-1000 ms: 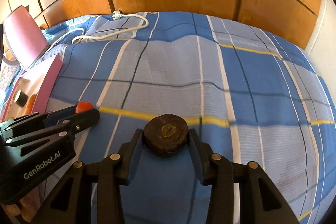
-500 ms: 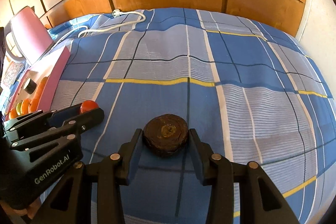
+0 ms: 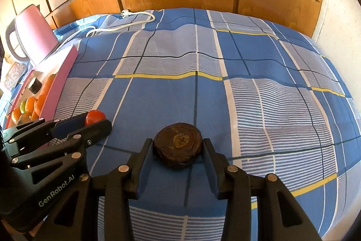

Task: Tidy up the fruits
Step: 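Lift the dark fruit and tomato off the bedspread with both grippers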

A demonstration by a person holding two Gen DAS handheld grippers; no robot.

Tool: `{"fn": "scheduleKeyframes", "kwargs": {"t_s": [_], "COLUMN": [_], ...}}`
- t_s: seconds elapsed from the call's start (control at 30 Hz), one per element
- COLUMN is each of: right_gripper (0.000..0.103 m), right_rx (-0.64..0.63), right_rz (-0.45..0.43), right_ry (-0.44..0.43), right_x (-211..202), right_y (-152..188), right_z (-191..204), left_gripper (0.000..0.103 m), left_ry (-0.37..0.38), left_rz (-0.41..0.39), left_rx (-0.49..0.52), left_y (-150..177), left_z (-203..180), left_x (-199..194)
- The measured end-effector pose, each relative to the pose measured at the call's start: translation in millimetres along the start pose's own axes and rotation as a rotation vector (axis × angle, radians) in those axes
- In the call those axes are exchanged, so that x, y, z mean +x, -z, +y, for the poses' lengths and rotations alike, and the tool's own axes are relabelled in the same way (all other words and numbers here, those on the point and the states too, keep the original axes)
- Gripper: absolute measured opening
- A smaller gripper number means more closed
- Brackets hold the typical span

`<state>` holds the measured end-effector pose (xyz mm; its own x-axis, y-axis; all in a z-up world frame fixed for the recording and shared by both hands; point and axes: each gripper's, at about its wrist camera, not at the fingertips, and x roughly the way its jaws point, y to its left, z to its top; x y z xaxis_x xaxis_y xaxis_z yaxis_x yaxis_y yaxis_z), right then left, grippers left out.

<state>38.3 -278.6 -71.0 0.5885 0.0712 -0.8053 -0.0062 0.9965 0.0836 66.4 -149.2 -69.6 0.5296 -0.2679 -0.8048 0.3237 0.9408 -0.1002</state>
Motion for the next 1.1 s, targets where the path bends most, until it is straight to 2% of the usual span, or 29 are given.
{"fn": "scheduleKeyframes", "kwargs": {"t_s": [0.67, 1.1], "right_gripper": [0.043, 0.043], "right_rx": [0.04, 0.074], "right_rz": [0.002, -0.011], "right_ry": [-0.015, -0.047], "right_x": [-8.5, -17.8], "right_y": [7.8, 4.8], "right_z": [-3.4, -1.3], "left_gripper": [0.026, 0.026], "left_ry": [0.016, 0.024], "left_rz": [-0.009, -0.071], "left_rx": [-0.003, 0.002], "left_y": [9.5, 6.1], "left_z": [-1.3, -1.6], "left_x": [-14.3, -39.6]}}
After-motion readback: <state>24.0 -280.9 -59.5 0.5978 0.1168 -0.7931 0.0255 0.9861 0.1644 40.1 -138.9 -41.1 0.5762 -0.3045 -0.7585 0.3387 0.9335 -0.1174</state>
